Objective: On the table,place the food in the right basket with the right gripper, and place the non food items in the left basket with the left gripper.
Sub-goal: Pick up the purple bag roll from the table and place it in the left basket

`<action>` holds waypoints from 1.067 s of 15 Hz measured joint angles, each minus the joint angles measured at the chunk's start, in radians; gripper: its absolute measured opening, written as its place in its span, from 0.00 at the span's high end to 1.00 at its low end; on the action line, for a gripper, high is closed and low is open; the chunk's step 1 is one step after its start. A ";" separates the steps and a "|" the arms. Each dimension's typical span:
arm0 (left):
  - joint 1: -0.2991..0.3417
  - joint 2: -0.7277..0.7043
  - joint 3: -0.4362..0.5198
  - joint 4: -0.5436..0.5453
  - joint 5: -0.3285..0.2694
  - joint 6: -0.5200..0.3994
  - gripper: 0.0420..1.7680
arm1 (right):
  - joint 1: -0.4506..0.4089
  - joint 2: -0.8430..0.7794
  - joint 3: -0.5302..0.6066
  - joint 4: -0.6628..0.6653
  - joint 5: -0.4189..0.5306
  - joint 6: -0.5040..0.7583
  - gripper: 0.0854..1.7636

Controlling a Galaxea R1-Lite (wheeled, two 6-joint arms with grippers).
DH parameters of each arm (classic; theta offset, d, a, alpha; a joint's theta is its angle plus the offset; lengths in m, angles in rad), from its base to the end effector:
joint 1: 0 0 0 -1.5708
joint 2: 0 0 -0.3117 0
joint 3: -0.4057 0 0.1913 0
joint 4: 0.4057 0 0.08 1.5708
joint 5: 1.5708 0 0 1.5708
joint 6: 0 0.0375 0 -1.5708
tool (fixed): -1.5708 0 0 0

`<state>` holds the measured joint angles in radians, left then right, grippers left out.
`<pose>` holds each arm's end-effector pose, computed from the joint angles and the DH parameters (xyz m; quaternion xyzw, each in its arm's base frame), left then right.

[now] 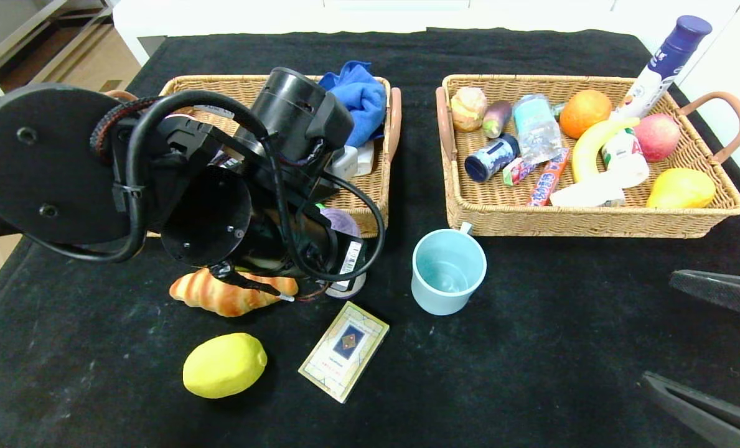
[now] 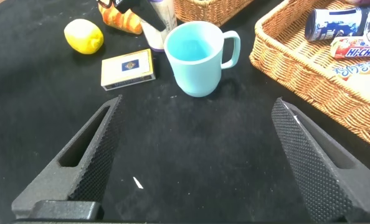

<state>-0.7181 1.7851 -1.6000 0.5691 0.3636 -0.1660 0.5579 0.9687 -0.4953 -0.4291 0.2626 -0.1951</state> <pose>0.2624 -0.2116 0.2677 0.1131 0.3282 -0.1372 0.9277 0.1055 0.0773 0.2388 -0.0925 -0.0170 0.3990 0.9121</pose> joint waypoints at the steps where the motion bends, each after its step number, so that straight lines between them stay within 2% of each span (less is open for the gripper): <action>1: 0.000 -0.001 0.001 0.000 0.000 0.000 0.45 | 0.000 0.001 0.000 0.000 0.000 0.000 0.03; 10: -0.004 -0.006 -0.001 0.003 -0.003 0.001 0.47 | 0.002 0.000 0.005 0.000 0.003 -0.006 0.03; 16: -0.016 -0.095 0.040 0.019 -0.007 0.011 0.47 | 0.003 0.004 0.018 0.001 0.000 -0.031 0.03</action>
<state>-0.7345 1.6900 -1.5596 0.5877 0.3568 -0.1553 0.5609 0.9726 -0.4777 -0.4277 0.2621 -0.2266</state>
